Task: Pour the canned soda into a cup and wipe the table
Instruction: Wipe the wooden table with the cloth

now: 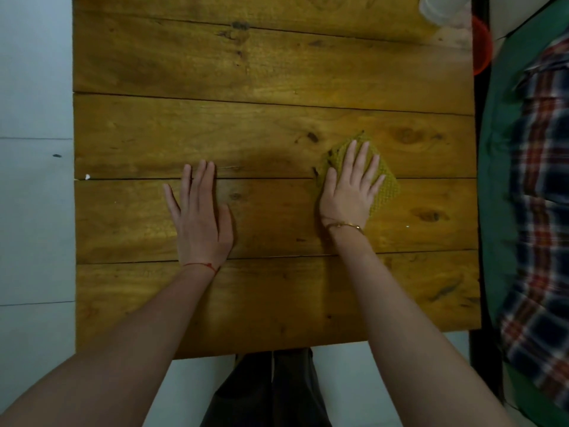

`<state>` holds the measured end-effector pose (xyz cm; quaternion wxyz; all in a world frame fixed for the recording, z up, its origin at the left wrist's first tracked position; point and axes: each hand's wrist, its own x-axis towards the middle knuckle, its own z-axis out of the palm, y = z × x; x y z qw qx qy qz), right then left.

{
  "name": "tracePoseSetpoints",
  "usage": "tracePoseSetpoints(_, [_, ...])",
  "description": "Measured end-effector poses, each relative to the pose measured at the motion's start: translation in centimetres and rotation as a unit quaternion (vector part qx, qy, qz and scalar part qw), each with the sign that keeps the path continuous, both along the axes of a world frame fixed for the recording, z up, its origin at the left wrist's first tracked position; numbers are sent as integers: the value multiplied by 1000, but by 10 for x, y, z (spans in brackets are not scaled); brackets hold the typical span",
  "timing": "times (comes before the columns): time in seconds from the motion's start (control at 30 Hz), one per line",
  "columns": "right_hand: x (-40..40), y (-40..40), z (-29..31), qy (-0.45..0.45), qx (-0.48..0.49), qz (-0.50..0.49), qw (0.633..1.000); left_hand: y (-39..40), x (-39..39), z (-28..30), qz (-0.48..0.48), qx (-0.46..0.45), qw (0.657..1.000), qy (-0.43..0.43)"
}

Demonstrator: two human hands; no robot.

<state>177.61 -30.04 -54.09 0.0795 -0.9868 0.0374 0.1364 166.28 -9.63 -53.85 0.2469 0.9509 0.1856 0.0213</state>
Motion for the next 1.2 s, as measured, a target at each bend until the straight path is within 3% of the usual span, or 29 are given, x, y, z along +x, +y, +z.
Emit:
tracePoseSetpoints(0.2, [-81,81,4,12,49,219,974,7,-4,-1,20,-60,997,-33])
tracePoseSetpoints(0.37, [-141,53,4,38,70,312,947,1,-45,10,-10,-23,999,-21])
tracePoseSetpoints(0.5, [-167,-13,11,58,19,263,963,-13,-72,9,-24,-2,1000,9])
tracePoseSetpoints(0.6, [-138,-54,12,60,-34,151,986,-18,-74,8,-40,14,999,21])
tracePoseSetpoints(0.7, [-96,-43,11,38,-12,26,999,-16,-66,10,-42,28,998,27])
tracePoseSetpoints(0.77, [-88,-8,9,25,8,47,999,-14,-59,10,-40,30,999,22])
tracePoseSetpoints(0.87, [-118,45,9,34,48,205,977,-8,-49,10,-46,37,998,13])
tracePoseSetpoints(1.0, [-128,40,10,37,80,294,952,1,-28,10,-61,54,996,21])
tracePoseSetpoints(1.07, [-110,16,7,26,55,290,955,6,-14,8,-71,61,995,23])
tracePoseSetpoints(1.2, [-40,-21,4,9,8,150,989,10,16,0,-64,75,994,40])
